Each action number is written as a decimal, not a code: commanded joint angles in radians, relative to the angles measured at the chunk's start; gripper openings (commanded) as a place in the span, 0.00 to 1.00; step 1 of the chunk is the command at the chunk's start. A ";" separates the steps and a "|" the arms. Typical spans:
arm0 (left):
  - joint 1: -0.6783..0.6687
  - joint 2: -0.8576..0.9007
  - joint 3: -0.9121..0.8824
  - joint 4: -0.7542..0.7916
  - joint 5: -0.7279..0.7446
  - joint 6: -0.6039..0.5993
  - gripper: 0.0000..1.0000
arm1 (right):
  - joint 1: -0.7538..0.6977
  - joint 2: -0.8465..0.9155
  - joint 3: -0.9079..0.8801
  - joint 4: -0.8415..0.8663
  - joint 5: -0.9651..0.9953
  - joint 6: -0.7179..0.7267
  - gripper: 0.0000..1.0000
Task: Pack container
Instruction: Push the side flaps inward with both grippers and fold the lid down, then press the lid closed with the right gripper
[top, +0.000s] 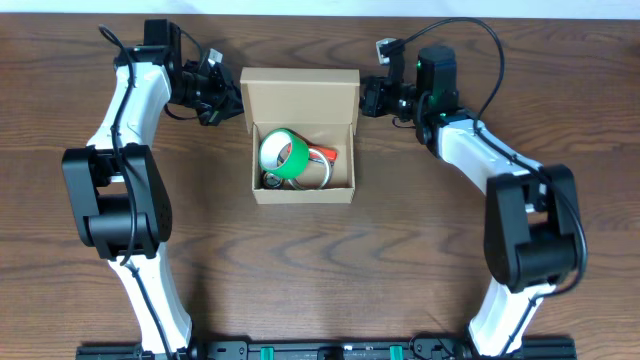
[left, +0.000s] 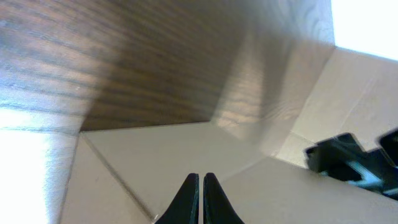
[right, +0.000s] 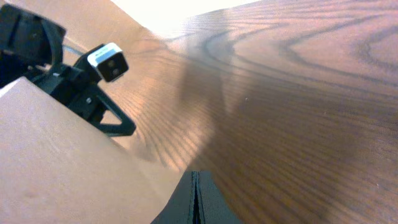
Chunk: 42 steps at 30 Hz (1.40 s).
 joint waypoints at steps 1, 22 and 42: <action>-0.003 0.010 0.034 -0.055 -0.034 0.123 0.05 | 0.010 -0.067 0.011 -0.063 -0.023 -0.102 0.01; -0.004 0.010 0.238 -0.521 -0.606 0.187 0.05 | 0.318 -0.285 0.056 -0.675 0.567 -0.219 0.01; -0.004 0.010 0.332 -0.610 -0.741 0.101 0.06 | 0.455 -0.060 0.056 -0.767 0.599 -0.183 0.01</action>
